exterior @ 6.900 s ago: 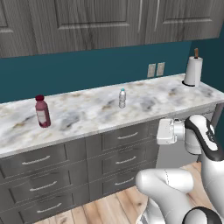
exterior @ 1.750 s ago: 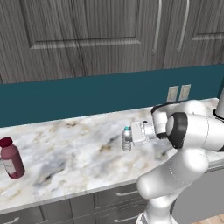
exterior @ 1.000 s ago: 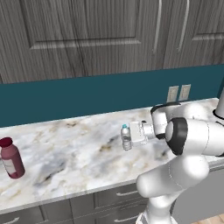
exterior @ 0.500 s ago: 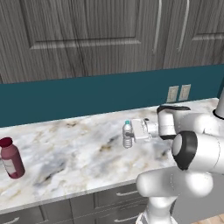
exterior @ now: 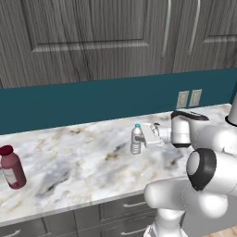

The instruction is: Place the drinks on the dining counter in a tight cluster.

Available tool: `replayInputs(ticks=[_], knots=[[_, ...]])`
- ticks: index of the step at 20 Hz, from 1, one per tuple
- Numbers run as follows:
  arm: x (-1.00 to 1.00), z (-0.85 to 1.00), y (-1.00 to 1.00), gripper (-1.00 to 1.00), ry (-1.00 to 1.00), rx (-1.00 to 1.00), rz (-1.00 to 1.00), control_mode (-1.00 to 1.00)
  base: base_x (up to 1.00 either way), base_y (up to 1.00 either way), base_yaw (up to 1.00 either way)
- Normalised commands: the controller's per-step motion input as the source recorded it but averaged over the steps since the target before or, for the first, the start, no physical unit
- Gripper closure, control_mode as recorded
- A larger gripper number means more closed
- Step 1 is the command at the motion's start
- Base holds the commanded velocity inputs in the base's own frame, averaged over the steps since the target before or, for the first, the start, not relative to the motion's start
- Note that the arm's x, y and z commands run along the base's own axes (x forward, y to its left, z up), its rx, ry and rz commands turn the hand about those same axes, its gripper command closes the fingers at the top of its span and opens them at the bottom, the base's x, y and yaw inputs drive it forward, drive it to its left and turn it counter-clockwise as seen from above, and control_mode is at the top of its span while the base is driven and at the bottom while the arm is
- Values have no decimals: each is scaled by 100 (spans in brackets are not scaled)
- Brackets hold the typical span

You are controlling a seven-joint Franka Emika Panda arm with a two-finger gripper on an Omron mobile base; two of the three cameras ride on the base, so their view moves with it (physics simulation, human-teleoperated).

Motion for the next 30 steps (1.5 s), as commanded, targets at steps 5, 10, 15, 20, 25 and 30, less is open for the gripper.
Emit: replayInputs(ticks=[5, 10, 15, 20, 25, 30], knots=[[-17, 5, 0, 100, 0, -8, 1, -100, 0, 0, 0], [-2, 0, 0, 100, 0, 0, 0, -100, 0, 0, 0], [-13, -1, 2, 100, 0, 0, 0, 100, -7, 0, 0], [0, 0, 0, 100, 0, 0, 0, 100, -54, 0, 0], [0, 0, 0, 100, 0, 0, 0, 100, -66, 6, 3], [0, 0, 0, 100, 0, 0, 0, 100, -51, 14, 9]])
